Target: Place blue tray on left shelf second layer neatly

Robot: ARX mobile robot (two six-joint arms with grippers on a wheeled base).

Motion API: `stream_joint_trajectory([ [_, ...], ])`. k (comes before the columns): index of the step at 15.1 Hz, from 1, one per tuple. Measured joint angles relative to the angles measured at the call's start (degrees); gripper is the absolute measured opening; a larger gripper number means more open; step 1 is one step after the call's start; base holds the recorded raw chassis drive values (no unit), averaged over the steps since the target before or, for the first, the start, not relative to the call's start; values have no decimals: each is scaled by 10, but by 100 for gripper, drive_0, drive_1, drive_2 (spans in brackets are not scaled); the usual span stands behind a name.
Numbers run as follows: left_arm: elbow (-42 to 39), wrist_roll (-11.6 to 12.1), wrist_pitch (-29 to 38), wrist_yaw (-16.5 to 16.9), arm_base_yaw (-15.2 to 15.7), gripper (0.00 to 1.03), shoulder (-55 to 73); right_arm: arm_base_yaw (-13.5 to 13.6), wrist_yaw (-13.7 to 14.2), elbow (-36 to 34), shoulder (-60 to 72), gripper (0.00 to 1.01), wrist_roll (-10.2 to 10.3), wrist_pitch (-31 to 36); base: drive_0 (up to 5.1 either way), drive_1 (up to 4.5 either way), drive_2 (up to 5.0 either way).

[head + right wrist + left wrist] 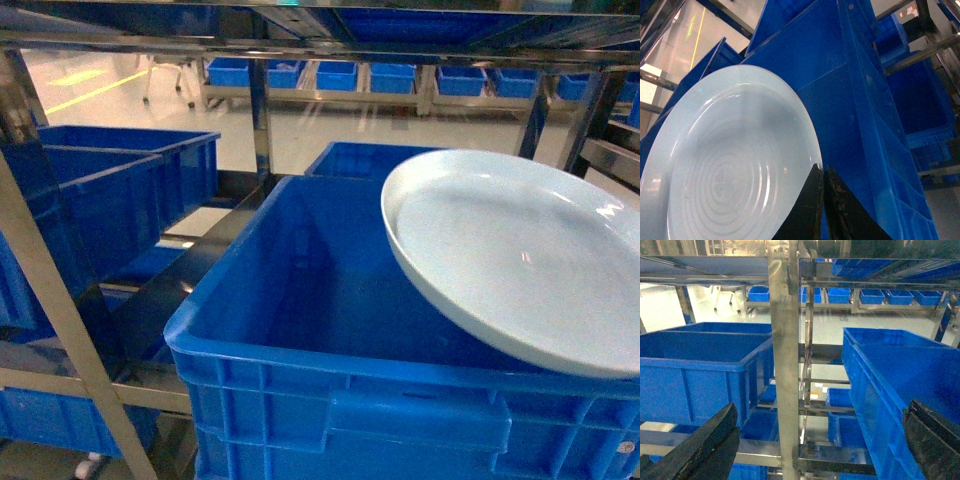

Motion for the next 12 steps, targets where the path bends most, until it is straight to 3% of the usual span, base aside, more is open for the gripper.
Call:
stream_joint_trajectory([
  [2, 0, 0, 0, 0, 0, 98, 0, -3, 2, 34, 43, 2, 18, 15, 0, 0, 0],
  [9, 0, 0, 0, 0, 0, 98, 0, 17, 14, 70, 80, 2, 23, 17, 0, 0, 0],
  [12, 0, 0, 0, 0, 0, 98, 0, 46, 27, 77, 108, 2, 32, 17, 0, 0, 0],
])
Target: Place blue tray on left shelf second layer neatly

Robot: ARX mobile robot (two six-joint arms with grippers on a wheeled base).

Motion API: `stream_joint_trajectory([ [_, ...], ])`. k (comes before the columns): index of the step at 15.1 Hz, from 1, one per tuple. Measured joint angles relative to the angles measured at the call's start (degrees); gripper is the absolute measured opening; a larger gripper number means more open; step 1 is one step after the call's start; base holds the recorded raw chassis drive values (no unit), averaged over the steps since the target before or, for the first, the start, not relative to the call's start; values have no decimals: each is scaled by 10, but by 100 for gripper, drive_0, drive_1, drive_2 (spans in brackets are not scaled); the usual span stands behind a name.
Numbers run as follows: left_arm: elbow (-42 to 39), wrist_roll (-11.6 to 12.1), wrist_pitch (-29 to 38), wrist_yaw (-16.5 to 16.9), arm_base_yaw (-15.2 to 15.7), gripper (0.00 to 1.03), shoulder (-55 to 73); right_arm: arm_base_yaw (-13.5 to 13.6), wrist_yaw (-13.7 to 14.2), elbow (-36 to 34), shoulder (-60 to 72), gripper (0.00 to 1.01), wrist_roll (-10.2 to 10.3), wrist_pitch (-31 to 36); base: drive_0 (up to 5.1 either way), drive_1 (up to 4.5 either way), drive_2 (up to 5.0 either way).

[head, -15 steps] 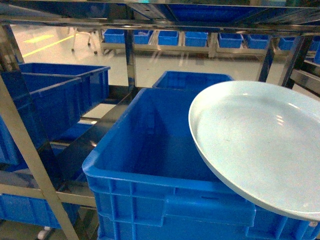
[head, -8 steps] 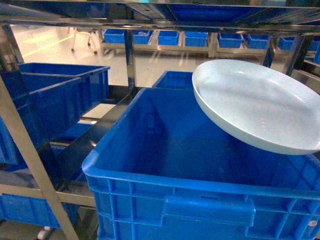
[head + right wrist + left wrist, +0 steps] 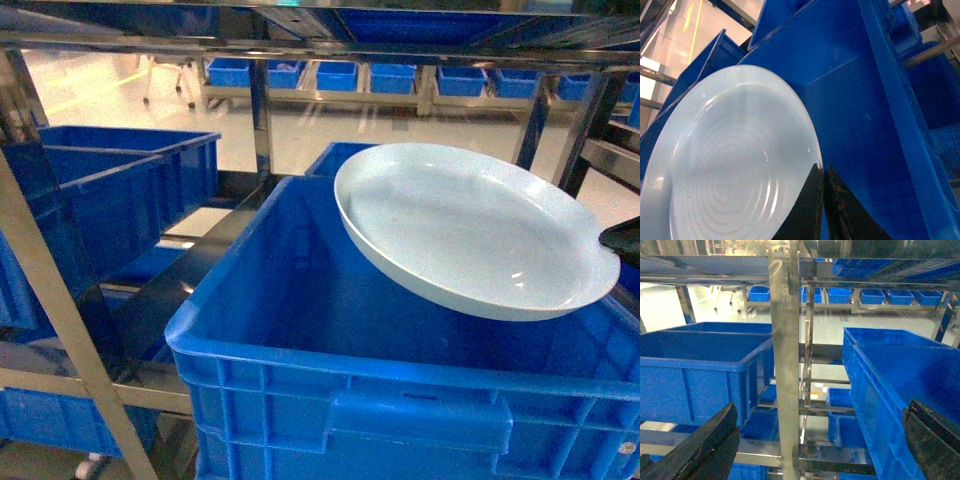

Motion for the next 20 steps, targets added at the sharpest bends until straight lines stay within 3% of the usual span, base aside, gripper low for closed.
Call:
stream_joint_trajectory([
  [2, 0, 0, 0, 0, 0, 98, 0, 18, 42, -1, 81, 2, 9, 54, 0, 0, 0],
  [5, 0, 0, 0, 0, 0, 98, 0, 18, 50, 17, 115, 2, 7, 76, 0, 0, 0],
  [9, 0, 0, 0, 0, 0, 98, 0, 26, 57, 90, 142, 2, -2, 42, 0, 0, 0],
  [12, 0, 0, 0, 0, 0, 98, 0, 33, 57, 76, 136, 30, -8, 40, 0, 0, 0],
  [14, 0, 0, 0, 0, 0, 98, 0, 46, 39, 16, 82, 56, 7, 30, 0, 0, 0],
  [16, 0, 0, 0, 0, 0, 98, 0, 123, 34, -45, -12, 87, 12, -4, 0, 0, 0],
  [17, 0, 0, 0, 0, 0, 98, 0, 144, 34, -67, -45, 99, 12, -12, 0, 0, 0],
  [19, 0, 0, 0, 0, 0, 98, 0, 139, 35, -91, -97, 98, 1, -37, 0, 0, 0],
  [20, 0, 0, 0, 0, 0, 98, 0, 130, 37, -96, -123, 98, -15, -48, 0, 0, 0],
])
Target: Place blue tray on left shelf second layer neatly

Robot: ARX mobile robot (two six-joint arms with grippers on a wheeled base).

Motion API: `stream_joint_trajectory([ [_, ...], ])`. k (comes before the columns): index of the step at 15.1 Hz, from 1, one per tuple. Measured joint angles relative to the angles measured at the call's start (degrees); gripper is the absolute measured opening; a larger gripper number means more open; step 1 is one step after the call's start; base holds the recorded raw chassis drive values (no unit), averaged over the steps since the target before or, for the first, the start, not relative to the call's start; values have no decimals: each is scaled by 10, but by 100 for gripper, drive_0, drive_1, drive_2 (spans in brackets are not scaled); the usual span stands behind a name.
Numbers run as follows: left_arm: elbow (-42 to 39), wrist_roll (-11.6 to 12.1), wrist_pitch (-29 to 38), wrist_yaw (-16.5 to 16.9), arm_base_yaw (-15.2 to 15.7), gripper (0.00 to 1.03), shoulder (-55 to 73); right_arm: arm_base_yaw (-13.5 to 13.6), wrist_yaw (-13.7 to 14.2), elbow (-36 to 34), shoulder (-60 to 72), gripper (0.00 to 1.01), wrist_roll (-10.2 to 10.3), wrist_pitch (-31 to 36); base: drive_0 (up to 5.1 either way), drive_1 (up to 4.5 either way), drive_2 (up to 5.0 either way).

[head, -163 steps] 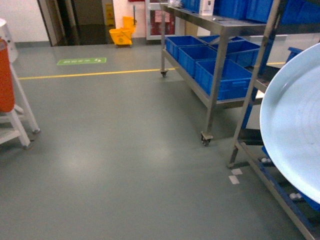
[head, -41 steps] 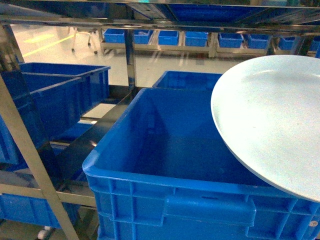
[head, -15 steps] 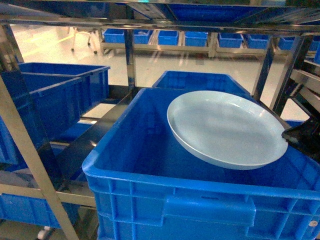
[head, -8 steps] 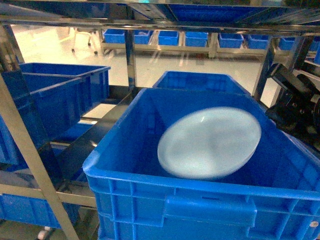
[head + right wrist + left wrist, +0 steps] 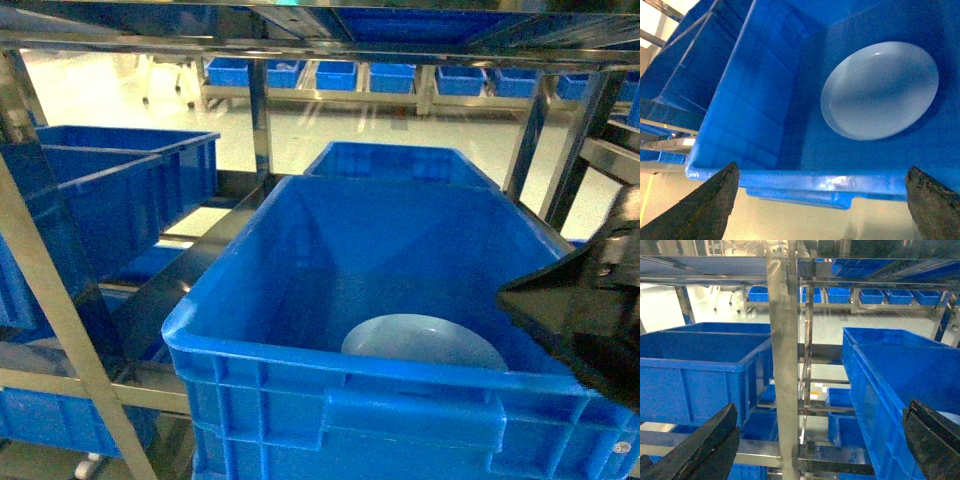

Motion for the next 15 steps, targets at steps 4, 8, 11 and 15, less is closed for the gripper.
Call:
stream_joint_trajectory([
  [4, 0, 0, 0, 0, 0, 98, 0, -38, 12, -9, -97, 98, -173, 52, 0, 0, 0],
  [8, 0, 0, 0, 0, 0, 98, 0, -73, 57, -62, -212, 98, -406, 32, 0, 0, 0],
  [11, 0, 0, 0, 0, 0, 98, 0, -155, 62, -68, -351, 98, -567, -100, 0, 0, 0],
  [15, 0, 0, -1, -1, 0, 98, 0, -164, 87, -157, -403, 67, -481, 62, 0, 0, 0],
])
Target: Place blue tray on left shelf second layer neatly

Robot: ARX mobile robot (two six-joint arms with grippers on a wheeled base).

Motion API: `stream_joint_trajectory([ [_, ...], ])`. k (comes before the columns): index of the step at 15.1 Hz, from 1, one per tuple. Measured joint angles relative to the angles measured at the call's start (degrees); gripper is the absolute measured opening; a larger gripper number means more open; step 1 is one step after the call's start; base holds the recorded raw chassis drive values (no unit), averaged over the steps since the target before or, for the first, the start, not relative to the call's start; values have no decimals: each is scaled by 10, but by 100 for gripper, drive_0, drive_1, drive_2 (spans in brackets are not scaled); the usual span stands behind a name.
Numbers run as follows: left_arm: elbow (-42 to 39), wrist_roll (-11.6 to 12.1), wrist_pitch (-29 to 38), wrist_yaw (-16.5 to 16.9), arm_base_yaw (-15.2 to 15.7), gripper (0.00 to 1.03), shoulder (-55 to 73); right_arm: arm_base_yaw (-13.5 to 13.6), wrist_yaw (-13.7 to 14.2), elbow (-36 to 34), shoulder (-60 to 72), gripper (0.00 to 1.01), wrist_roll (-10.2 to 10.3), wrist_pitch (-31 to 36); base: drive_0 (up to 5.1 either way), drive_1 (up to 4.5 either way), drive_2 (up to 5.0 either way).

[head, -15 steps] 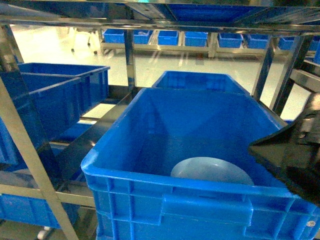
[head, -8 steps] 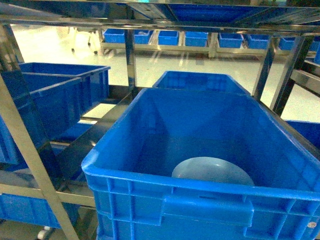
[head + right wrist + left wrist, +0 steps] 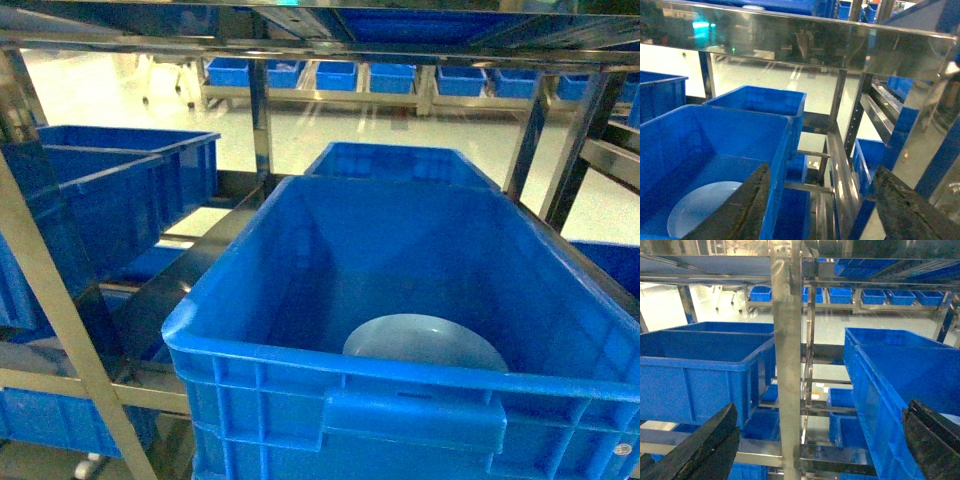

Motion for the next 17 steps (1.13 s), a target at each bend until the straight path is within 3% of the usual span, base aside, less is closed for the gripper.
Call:
stream_joint_trajectory([
  [1, 0, 0, 0, 0, 0, 98, 0, -21, -17, -13, -14, 54, 23, -2, 0, 0, 0],
  [2, 0, 0, 1, 1, 0, 98, 0, -59, -56, -24, -32, 42, 33, -2, 0, 0, 0],
  [5, 0, 0, 0, 0, 0, 98, 0, -64, -63, -49, -71, 5, 43, -17, 0, 0, 0],
  [13, 0, 0, 1, 1, 0, 98, 0, -64, -63, -96, -179, 2, 48, -68, 0, 0, 0],
  [14, 0, 0, 0, 0, 0, 98, 0, -64, -63, -96, -256, 2, 49, -175, 0, 0, 0],
  [17, 0, 0, 1, 0, 0, 98, 0, -64, -61, -96, -285, 2, 50, -184, 0, 0, 0],
])
